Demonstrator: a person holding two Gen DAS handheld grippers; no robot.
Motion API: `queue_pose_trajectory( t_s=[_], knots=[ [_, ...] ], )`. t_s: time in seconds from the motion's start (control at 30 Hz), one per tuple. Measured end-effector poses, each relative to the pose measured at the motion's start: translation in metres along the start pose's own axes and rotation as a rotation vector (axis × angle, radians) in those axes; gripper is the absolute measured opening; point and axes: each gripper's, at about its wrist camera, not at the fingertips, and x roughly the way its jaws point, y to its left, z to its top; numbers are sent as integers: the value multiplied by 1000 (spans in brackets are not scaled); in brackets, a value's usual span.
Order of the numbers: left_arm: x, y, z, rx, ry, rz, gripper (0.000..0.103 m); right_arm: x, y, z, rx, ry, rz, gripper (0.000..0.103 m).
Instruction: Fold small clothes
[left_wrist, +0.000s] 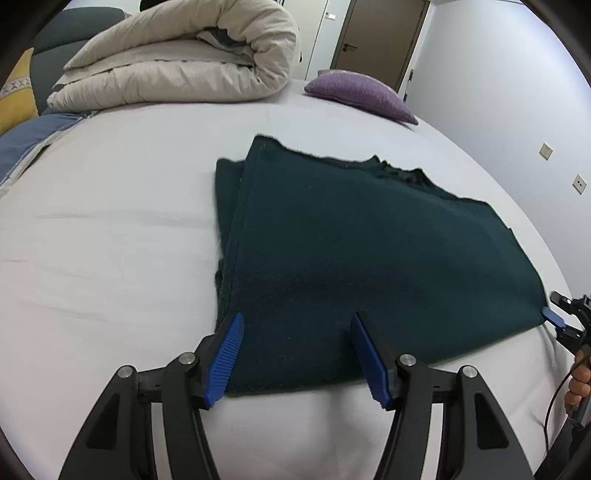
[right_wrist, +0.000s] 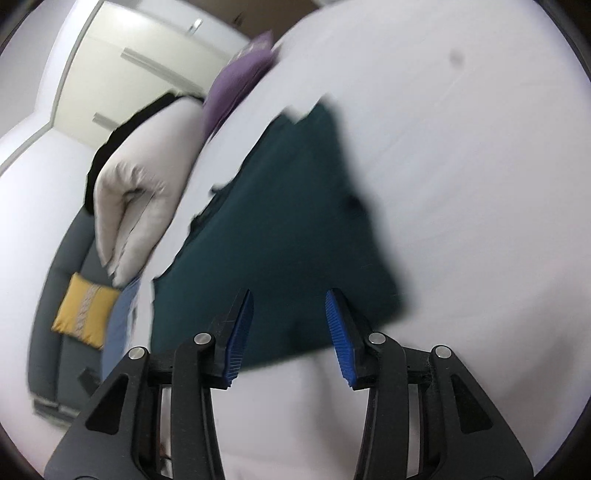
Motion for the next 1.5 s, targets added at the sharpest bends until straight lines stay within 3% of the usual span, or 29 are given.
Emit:
queue_pose_trajectory(
  t_s=[0.1, 0.2, 0.27, 0.4, 0.47, 0.53, 0.63, 0.83, 1.03, 1.17, 1.23, 1.3, 1.37, 1.5],
  knots=[
    [-5, -9, 6, 3, -19, -17, 64, -38, -8, 8, -4, -72, -41, 43],
    [-2, -17, 8, 6, -12, -28, 65, -50, 3, 14, -66, -92, -63, 43],
    [2, -21, 6, 8, 0, -26, 65, -48, 7, 20, -106, -79, -71, 43],
    [11, -18, -3, 1, 31, -16, 65, -26, 21, 21, -263, -28, -208, 42],
    [11, -14, -4, -9, 28, -20, 65, -13, 21, 17, -302, 8, -244, 39],
    [11, -12, -4, -13, 29, -20, 65, -1, 23, 11, -354, 22, -301, 21],
    [11, -10, -3, -15, 28, -16, 65, -4, 22, 7, -372, -2, -330, 7],
    [15, -6, -3, -7, 31, -11, 65, -8, 25, 0, -406, -3, -375, 4],
    [16, -2, -4, 7, 39, -13, 65, -7, 5, -4, -345, 11, -349, 4],
    [16, -3, -4, 15, 43, -9, 65, -3, 6, 2, -355, 27, -352, 12],
    [15, -3, -5, 13, 41, -9, 65, -13, 10, 5, -337, 0, -401, 39],
    [15, -3, -5, 14, 40, -7, 65, -29, 17, 7, -296, -62, -384, 47],
    [15, -3, -6, 16, 40, -5, 65, -36, 32, 6, -310, -81, -313, 47],
    [16, -1, -7, 12, 42, -9, 65, -11, 77, -9, -409, 30, -82, 47]
  ],
)
